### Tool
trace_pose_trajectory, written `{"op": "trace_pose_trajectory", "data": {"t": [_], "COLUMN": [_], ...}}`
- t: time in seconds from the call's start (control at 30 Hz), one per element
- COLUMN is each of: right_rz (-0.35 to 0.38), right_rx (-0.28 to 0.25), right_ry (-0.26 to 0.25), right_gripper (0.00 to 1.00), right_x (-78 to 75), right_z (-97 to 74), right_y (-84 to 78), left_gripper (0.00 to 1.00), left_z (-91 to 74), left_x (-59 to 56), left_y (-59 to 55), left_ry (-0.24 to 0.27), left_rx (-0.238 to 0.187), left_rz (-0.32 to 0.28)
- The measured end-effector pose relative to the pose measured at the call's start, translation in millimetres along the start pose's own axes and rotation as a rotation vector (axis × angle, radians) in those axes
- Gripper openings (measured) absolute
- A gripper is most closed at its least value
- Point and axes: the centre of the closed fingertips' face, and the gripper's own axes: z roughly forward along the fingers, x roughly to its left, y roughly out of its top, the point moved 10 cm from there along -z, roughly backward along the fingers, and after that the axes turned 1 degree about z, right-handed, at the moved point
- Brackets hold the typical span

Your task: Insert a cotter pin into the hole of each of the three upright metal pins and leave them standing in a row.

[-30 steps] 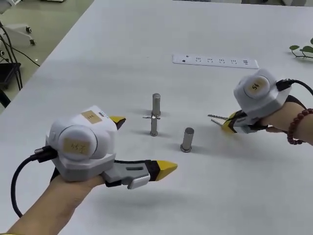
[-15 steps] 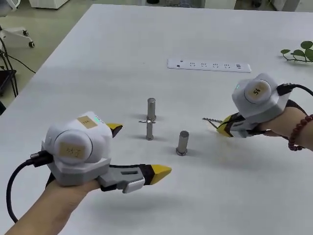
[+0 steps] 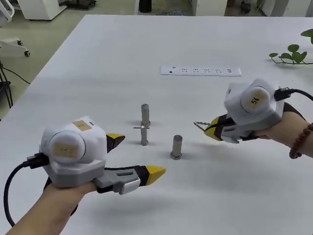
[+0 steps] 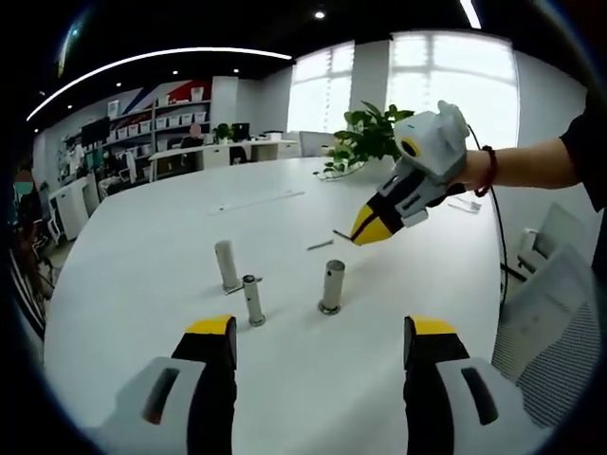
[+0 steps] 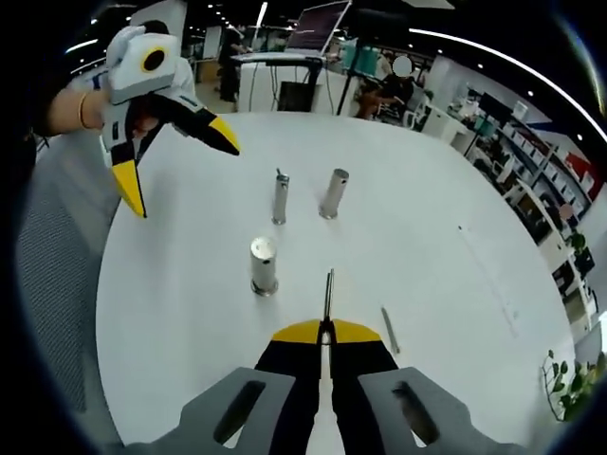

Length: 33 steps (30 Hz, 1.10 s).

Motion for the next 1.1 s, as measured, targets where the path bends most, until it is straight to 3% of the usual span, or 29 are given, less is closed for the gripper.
{"op": "trace_pose_trajectory", "data": {"t": [0.27,0.53,0.73,1.1], "right_rz": [-0.043,-0.079,-0.133,-0.194], "right_rx": [-0.078,-0.12,-0.134,-0.146], "right_ry": [0.046,0.09,0.126,0.18], "right_gripper": [0.0,0.0,0.0,0.0], "right_x": [17.1,34.4,49.2,64.0], "right_z": [-8.2,-10.1,-7.5,-5.7], "right_y": [18.7,31.6,35.8,40.7], "left_gripper": [0.62,0.48,0.37,0.21], "left_z": [1.8,2.6,3.0,5.0], "left_x": [0.2,-3.5,-9.2,-18.8], "left_y": [2.0,8.9,12.4,13.3], "left_ry": [-0.02,-0.073,-0.134,-0.198], "left_rx": [0.007,-0.01,-0.04,-0.038], "left_rz": [-0.052,-0.096,-0.153,-0.181]}}
